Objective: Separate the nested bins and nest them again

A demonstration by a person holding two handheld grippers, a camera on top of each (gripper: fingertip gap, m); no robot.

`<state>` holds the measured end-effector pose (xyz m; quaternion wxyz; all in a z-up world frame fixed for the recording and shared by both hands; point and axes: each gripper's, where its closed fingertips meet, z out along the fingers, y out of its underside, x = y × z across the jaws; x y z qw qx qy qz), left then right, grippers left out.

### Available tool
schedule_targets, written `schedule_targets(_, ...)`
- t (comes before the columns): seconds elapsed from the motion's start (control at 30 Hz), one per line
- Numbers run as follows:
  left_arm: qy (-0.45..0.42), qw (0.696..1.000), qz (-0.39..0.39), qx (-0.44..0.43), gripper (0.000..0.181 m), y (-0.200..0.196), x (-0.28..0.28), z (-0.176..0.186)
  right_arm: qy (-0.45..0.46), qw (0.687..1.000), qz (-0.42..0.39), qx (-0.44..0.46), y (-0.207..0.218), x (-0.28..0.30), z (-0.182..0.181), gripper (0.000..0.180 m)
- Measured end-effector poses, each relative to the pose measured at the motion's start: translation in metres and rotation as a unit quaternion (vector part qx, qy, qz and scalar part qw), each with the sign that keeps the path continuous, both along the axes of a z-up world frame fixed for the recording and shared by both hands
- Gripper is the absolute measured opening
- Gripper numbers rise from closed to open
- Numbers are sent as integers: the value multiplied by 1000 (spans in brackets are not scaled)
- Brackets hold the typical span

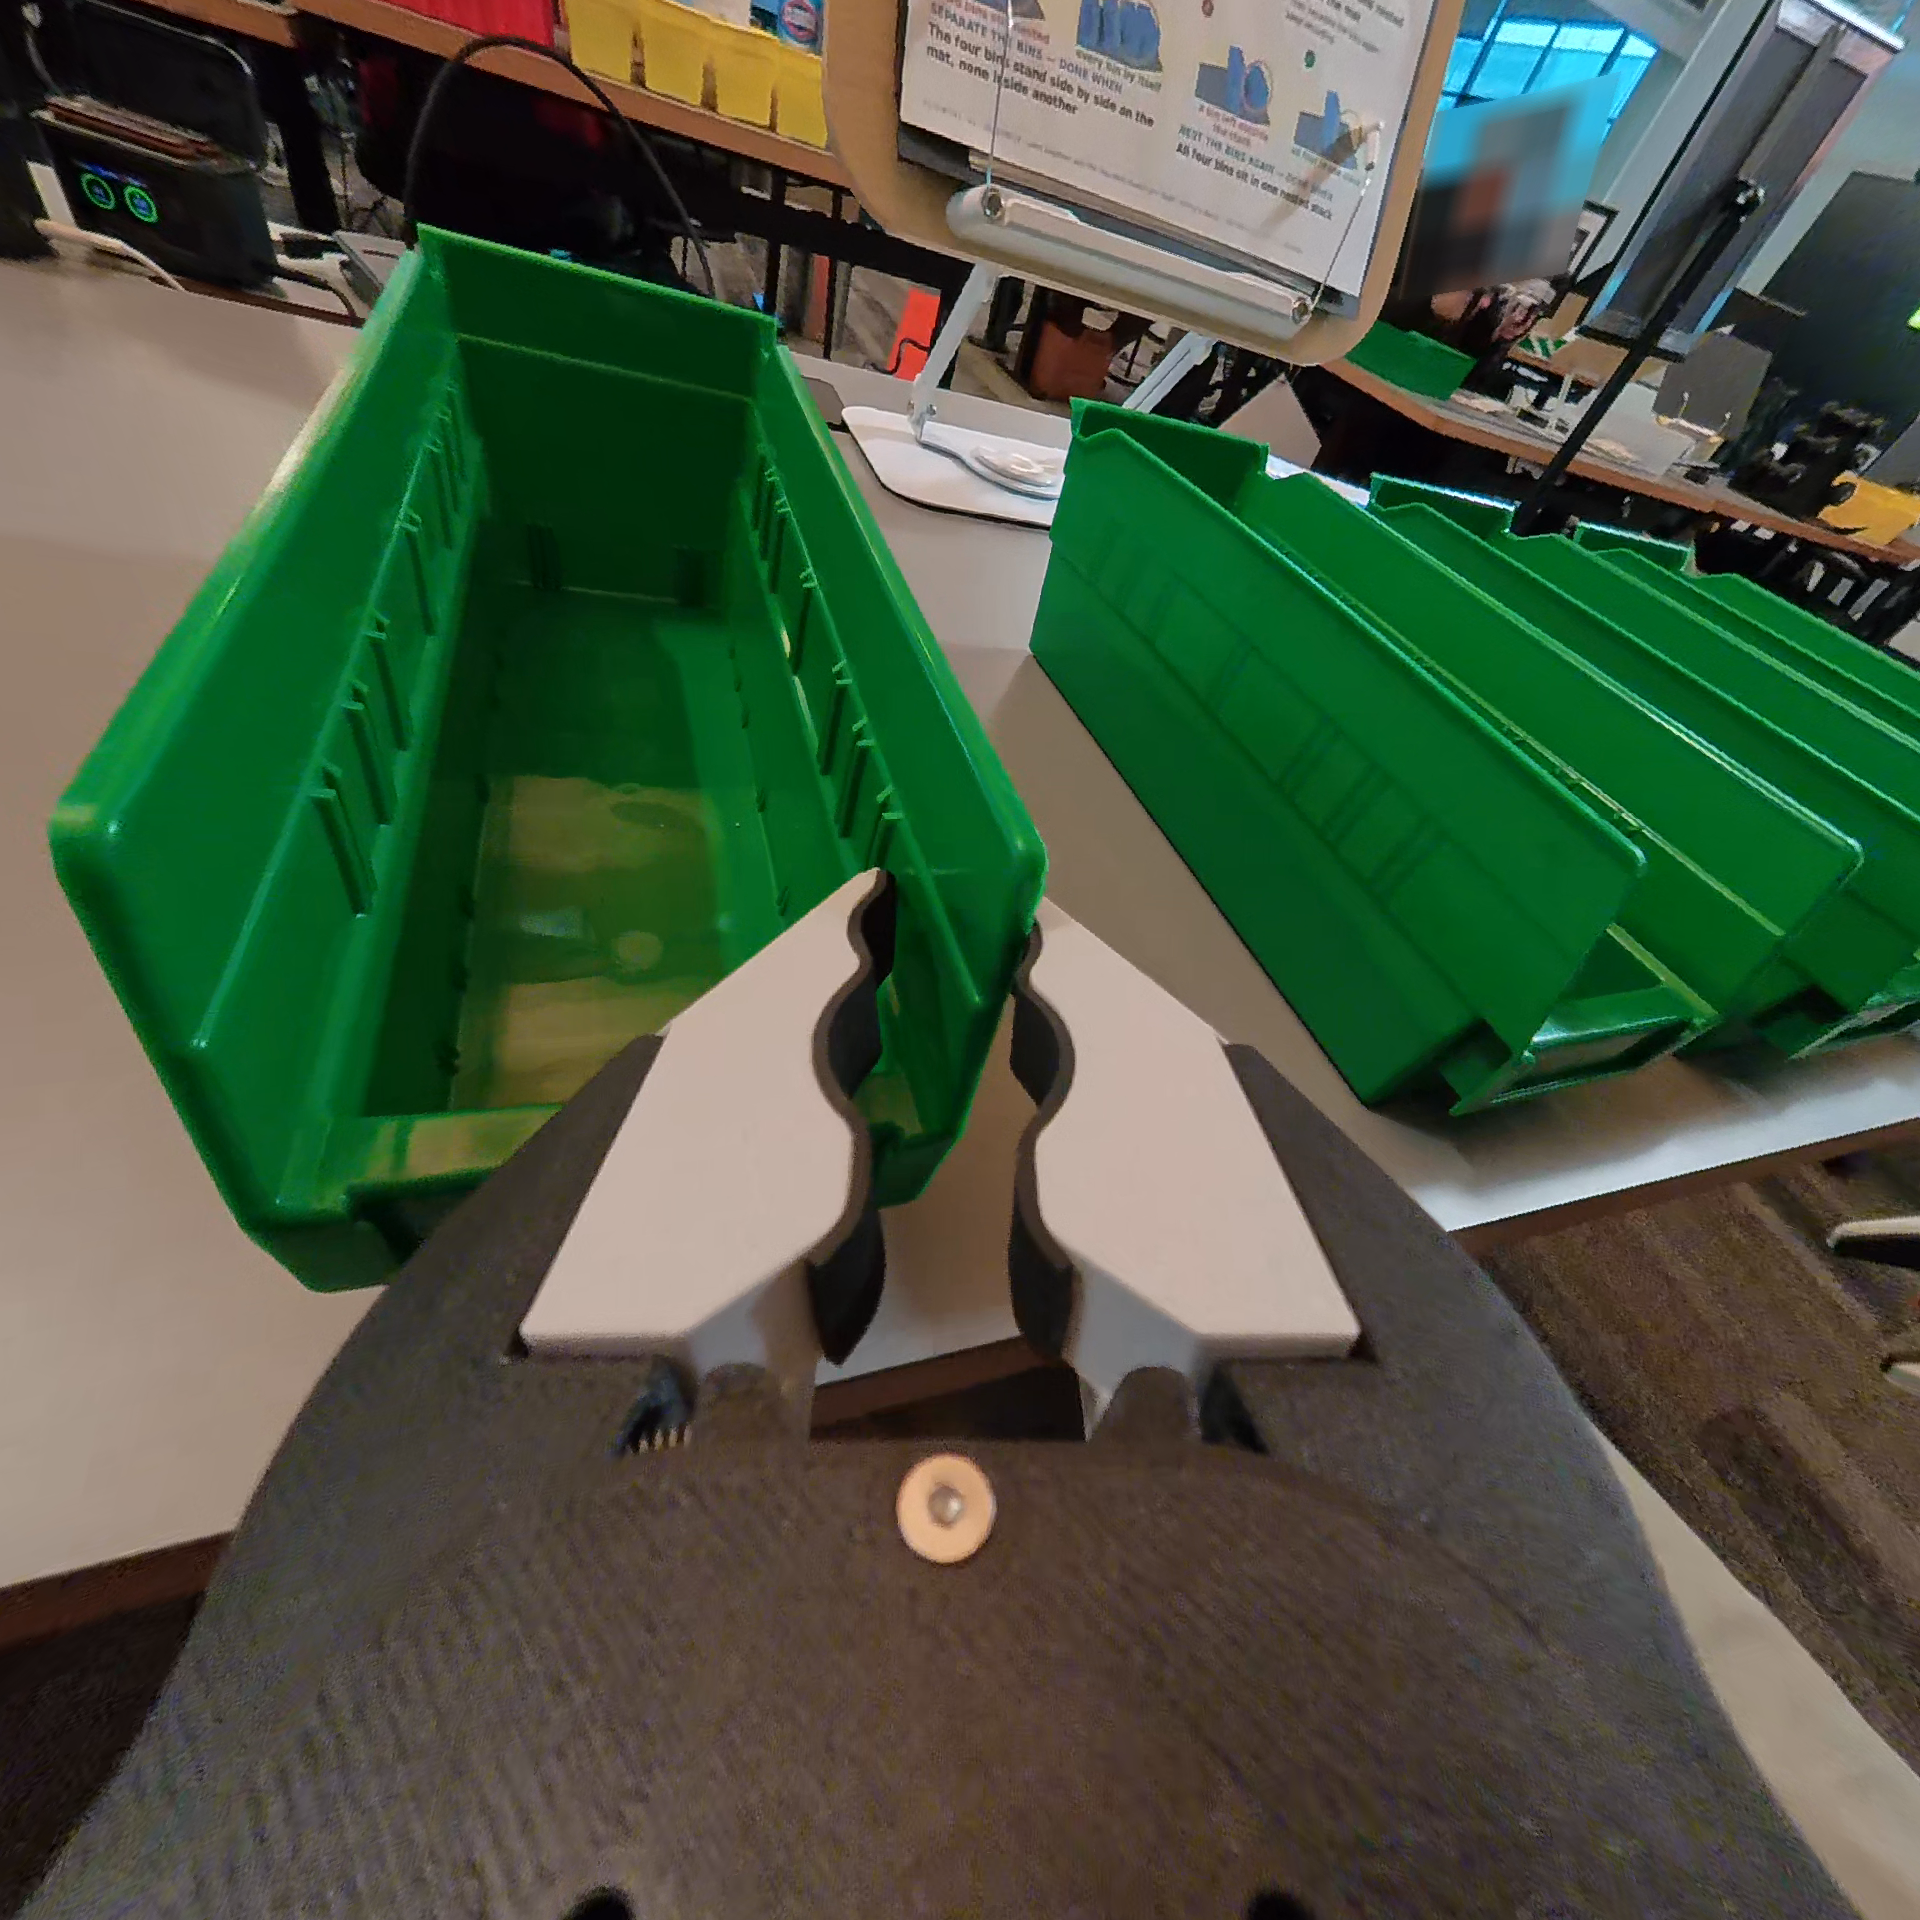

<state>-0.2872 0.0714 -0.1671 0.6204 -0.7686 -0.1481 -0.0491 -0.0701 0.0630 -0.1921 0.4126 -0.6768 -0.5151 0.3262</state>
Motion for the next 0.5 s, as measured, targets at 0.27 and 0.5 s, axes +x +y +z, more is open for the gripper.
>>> schedule_targets(0.27,-19,1000,-12,3,25,-3,9,4,91,996,-25,-10,9,3,34,24)
schedule_targets(0.5,12,997,-20,71,50,-43,21,38,298,908,-281,85,111,119,150,36)
